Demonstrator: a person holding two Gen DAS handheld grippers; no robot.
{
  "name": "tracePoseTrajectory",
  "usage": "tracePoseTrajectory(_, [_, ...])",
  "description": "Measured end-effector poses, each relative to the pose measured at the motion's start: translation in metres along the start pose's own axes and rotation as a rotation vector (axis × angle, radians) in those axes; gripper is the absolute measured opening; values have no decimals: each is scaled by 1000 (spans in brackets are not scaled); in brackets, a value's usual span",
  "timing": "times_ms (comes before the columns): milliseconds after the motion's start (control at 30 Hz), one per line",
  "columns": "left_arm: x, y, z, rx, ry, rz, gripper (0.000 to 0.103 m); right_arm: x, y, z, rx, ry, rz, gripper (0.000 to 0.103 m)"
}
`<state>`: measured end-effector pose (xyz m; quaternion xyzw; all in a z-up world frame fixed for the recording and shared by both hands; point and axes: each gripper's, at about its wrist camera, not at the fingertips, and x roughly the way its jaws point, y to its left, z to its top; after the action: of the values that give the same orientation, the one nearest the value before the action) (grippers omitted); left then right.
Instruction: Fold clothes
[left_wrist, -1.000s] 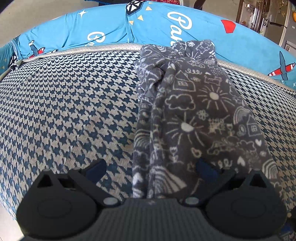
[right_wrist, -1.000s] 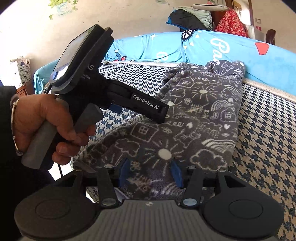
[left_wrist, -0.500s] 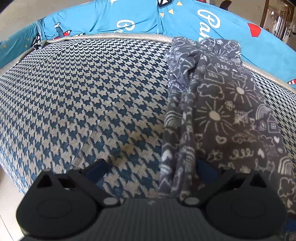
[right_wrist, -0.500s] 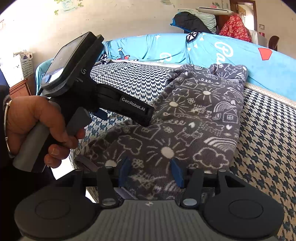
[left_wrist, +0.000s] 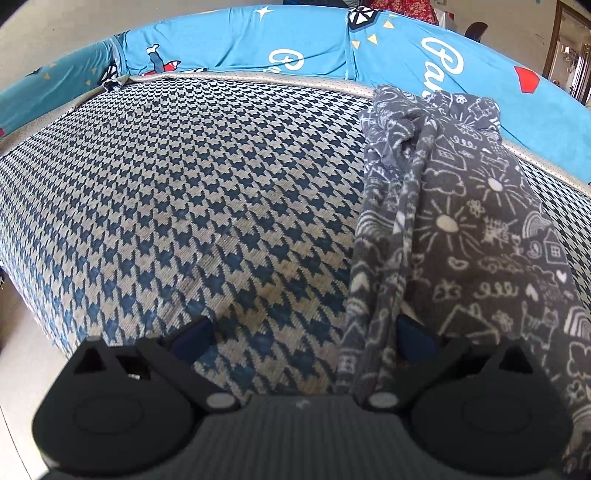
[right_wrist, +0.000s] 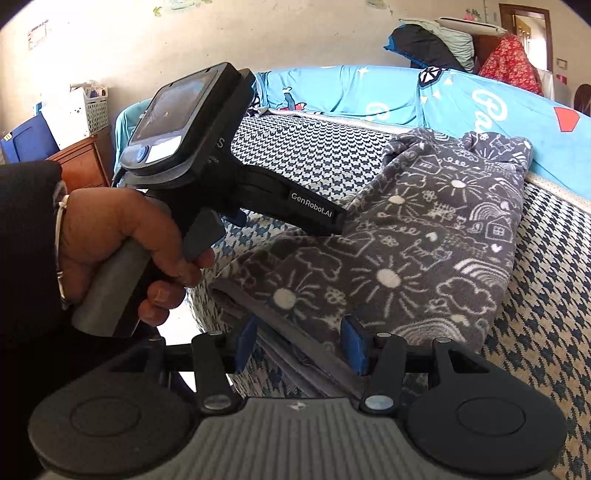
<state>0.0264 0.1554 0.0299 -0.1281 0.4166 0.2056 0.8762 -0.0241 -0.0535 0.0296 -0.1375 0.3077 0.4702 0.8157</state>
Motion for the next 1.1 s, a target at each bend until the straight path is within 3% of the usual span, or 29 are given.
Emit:
tracePoseTrajectory(400, [-25, 13, -13, -95, -86, -1, 103, -4, -2, -3, 28, 17, 43, 56])
tracePoseTrajectory(700, [-59, 3, -34, -64, -189, -90, 103, -24, -1, -2, 73, -37, 80, 56])
tracePoseTrajectory(900, [-68, -9, -45, -33, -192, -136, 103, -42, -16, -1, 175, -100, -13, 57])
tracePoseTrajectory(1100, [-59, -19, -55, -1, -130, -135, 103, -40, -26, -1, 234, -76, -76, 57])
